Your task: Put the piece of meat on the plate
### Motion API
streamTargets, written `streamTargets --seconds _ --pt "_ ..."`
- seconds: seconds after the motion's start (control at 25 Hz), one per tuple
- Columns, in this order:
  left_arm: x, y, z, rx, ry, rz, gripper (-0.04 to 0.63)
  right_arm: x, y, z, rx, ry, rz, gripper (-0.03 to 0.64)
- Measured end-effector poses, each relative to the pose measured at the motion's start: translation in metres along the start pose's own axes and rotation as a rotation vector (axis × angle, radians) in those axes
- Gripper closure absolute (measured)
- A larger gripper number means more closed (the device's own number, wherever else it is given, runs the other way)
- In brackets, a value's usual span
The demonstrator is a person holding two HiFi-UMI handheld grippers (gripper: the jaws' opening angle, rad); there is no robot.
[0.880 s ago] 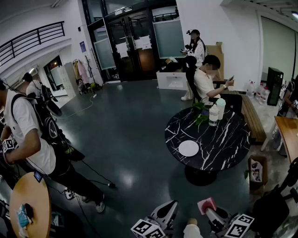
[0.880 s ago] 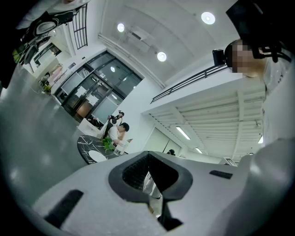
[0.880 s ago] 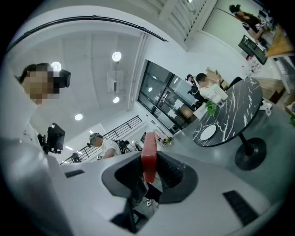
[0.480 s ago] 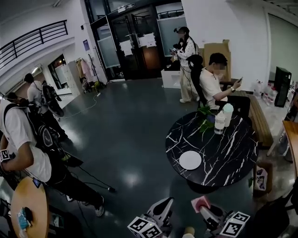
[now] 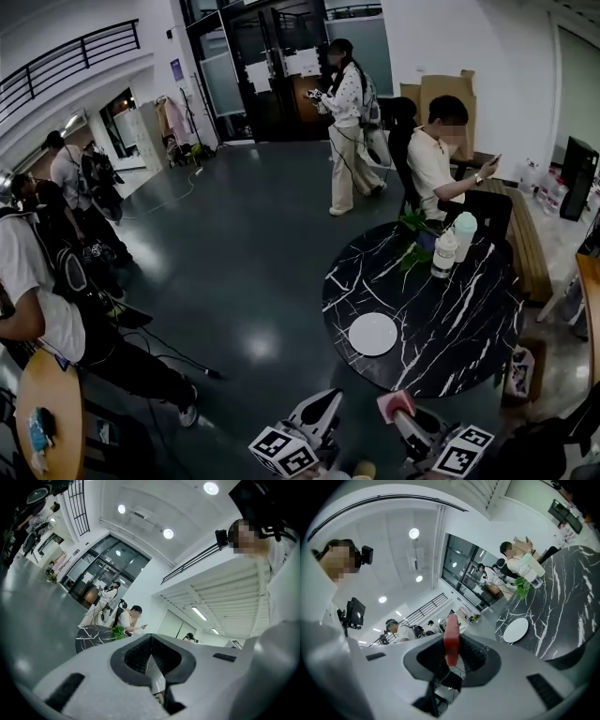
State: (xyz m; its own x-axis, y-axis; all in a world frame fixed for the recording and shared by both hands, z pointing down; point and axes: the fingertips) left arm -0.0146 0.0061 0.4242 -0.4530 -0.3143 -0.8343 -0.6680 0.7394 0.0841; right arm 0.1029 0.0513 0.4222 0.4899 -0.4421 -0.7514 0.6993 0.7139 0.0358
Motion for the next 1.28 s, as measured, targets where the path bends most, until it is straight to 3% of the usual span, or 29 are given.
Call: streamTargets --seconds 0.44,0.8,0.92,1.08,1.28 --pt "-0.009 -0.054 -0.059 0.047 0.022 -0.024 0.586 0.007 -0.042 0.069 -0.044 -0.049 -0.065 0.531" --pt "0.016 -0.128 -0.136 0.072 0.003 -0.016 0.587 0.012 -0.119 0.141 -0.09 -0.037 -0.171 0.531" --pt "0.011 -0.144 -0.165 0.086 -0.018 -0.032 0.587 0.003 -0.144 0.168 -0.116 -0.036 -0.239 0.531" --pt "-0.004 -0.154 -0.199 0.133 0.009 -0.057 0.586 -0.018 -0.17 0.204 -0.167 -0.041 -0.382 0.531" --pt "-0.02 -0.164 -0.229 0.152 0.038 -0.077 0.588 -0.043 -0.2 0.242 -0.209 0.077 -0.612 0.531"
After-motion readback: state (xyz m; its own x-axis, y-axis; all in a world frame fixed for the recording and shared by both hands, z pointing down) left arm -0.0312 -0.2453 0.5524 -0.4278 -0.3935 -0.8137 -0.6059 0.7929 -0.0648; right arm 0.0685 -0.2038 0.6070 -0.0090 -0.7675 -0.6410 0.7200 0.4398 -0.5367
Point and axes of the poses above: the fingertips, and each gripper's own axes: y backward along the fingers, z to its right, x out of its top, and after that the axes turned 4 degrees about y, right-handed
